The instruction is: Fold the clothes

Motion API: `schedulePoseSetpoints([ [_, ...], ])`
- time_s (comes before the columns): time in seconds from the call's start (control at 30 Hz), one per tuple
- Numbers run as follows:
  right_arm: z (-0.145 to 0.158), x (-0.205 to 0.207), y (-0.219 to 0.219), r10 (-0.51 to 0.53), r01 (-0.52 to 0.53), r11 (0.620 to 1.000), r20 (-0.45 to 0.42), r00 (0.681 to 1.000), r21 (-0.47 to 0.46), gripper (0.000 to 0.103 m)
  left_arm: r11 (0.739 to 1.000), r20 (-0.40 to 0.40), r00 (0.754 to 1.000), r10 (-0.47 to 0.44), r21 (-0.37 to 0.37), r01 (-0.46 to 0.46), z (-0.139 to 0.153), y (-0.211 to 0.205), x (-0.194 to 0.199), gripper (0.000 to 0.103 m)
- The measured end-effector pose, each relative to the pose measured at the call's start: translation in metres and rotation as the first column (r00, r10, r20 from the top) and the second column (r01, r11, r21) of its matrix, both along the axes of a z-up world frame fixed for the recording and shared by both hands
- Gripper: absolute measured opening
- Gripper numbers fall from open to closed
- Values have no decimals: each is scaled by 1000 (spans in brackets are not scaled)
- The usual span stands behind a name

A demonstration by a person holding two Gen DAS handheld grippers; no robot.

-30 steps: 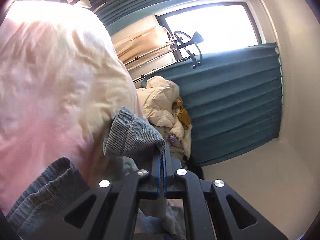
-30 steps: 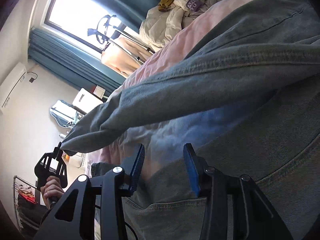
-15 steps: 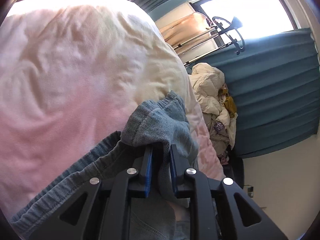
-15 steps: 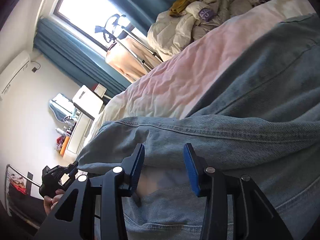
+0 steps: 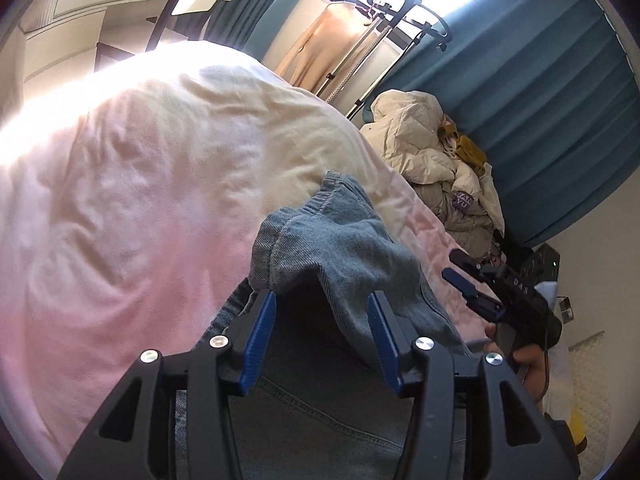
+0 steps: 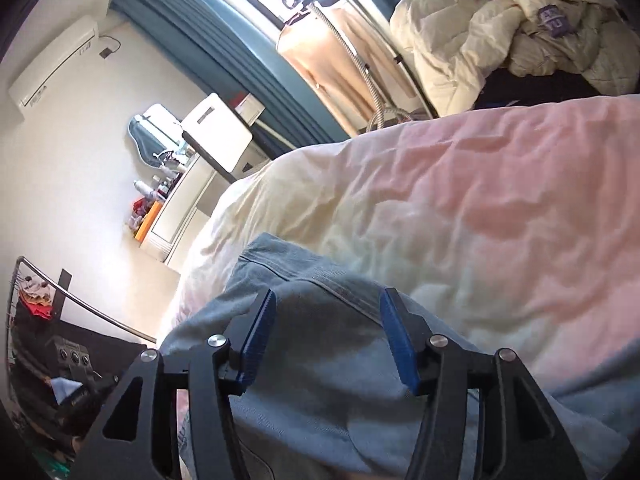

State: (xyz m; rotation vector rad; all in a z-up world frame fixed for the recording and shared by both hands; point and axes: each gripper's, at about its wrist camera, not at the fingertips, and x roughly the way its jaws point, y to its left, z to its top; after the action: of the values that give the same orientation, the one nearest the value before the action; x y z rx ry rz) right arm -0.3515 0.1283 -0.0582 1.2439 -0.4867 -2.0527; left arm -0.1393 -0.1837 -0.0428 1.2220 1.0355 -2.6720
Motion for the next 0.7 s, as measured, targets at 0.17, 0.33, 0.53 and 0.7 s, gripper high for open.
schedulePoseSetpoints([
  [0.17, -31, -52, -63, 115, -118, 993, 118, 986, 15, 56, 997, 52, 998, -39, -65, 42, -16, 8, -13, 49],
  [0.33, -59, -71, -99, 217, -229, 972, 181, 959, 48, 57, 994, 61, 997, -53, -93, 58, -25, 8, -20, 49],
  [0.53, -42, -49, -104, 214, -222, 965, 66, 975, 137, 33, 993, 28, 998, -57, -104, 59, -15, 0, -16, 49],
  [0.7, -1, -13, -95, 187, -177, 969, -44, 981, 174, 8, 985, -53, 998, -46, -170, 36, 12, -5, 2, 49],
])
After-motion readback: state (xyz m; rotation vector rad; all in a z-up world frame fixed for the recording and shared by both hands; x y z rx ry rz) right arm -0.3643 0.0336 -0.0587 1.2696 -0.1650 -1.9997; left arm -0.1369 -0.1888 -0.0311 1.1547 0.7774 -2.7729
